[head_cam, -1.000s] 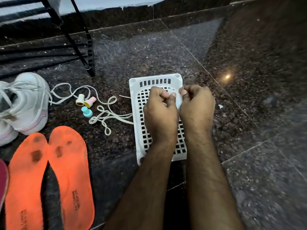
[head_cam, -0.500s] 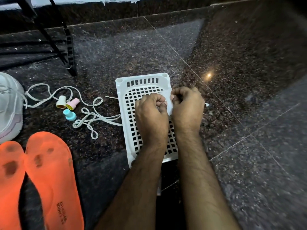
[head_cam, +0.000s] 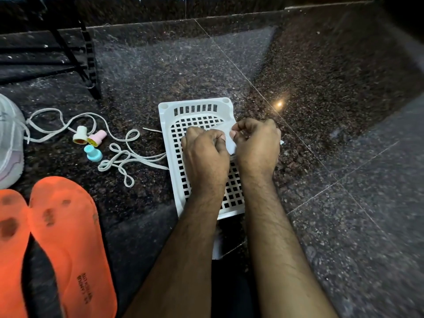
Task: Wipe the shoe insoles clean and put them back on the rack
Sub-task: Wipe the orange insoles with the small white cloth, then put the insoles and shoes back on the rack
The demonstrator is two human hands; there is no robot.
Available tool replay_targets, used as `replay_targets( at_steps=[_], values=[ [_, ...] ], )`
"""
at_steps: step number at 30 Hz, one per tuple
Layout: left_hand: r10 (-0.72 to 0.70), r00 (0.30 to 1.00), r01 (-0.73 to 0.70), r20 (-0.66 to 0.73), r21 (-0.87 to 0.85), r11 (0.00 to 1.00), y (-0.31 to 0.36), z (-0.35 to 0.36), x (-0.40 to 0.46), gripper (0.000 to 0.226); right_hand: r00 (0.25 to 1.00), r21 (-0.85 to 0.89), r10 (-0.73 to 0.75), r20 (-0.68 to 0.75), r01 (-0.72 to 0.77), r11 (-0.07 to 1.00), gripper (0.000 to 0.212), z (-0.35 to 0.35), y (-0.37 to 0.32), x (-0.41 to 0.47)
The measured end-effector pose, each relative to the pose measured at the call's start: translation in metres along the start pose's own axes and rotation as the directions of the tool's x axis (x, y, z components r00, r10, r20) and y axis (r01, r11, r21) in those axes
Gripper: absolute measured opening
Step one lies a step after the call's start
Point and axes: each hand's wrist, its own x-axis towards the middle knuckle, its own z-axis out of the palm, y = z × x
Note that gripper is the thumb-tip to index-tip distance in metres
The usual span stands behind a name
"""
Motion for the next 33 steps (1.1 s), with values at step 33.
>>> replay_targets(
  at_steps=[33],
  values=[
    [0.062, 0.936, -0.098, -0.347, -0.087, 0.991, -0.016, -0.232, -0.135, 0.022, 0.887, 0.175, -0.436, 0.154, 0.410, 0.895, 0.017, -0.078, -0.088, -0.195]
  ],
)
